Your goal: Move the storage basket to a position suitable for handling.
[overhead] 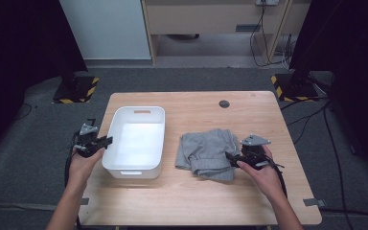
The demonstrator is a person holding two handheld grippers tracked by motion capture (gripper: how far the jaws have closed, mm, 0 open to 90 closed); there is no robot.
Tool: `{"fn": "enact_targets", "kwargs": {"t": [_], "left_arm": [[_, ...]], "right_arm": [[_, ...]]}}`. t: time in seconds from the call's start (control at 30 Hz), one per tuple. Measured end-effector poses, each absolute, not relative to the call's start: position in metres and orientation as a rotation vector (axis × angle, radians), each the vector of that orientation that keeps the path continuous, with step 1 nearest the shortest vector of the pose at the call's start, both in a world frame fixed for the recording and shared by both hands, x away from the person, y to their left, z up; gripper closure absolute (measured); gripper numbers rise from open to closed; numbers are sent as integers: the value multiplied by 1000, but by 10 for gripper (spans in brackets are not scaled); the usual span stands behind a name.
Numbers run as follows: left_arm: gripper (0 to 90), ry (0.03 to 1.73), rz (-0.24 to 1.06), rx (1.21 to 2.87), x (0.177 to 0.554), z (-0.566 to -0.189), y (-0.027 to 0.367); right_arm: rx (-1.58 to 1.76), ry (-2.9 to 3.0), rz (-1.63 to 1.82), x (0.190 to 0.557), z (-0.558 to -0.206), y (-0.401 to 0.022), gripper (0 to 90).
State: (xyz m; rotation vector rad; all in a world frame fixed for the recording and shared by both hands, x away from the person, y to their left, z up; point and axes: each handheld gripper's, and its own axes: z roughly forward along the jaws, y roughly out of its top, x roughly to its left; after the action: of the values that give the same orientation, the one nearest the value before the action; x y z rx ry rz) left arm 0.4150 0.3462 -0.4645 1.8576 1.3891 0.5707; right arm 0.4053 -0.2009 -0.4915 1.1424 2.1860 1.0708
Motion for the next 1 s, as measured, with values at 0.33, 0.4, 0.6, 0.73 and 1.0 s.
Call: {"fn": "enact_targets", "kwargs": {"t": [0.33,0.4,0.6,0.73,1.0], "left_arm": [[740,1385,567,1856,413,-467,344],[743,1377,574,1860,414,-467,343],[743,1374,571,1866,414,-468,341],[744,1377,560,1874,413,-468,340],[762,1384,578,1869,408,-468,336]], "right_arm": [[1140,2187,1072,405,-492,-200,173],[1138,2187,1073,405,-491,-200,173],[1139,2187,1074,405,-491,-201,174],[1139,2186,1073,405,-491,-201,174],[1144,2182,1076,405,-491,-202,173]]}}
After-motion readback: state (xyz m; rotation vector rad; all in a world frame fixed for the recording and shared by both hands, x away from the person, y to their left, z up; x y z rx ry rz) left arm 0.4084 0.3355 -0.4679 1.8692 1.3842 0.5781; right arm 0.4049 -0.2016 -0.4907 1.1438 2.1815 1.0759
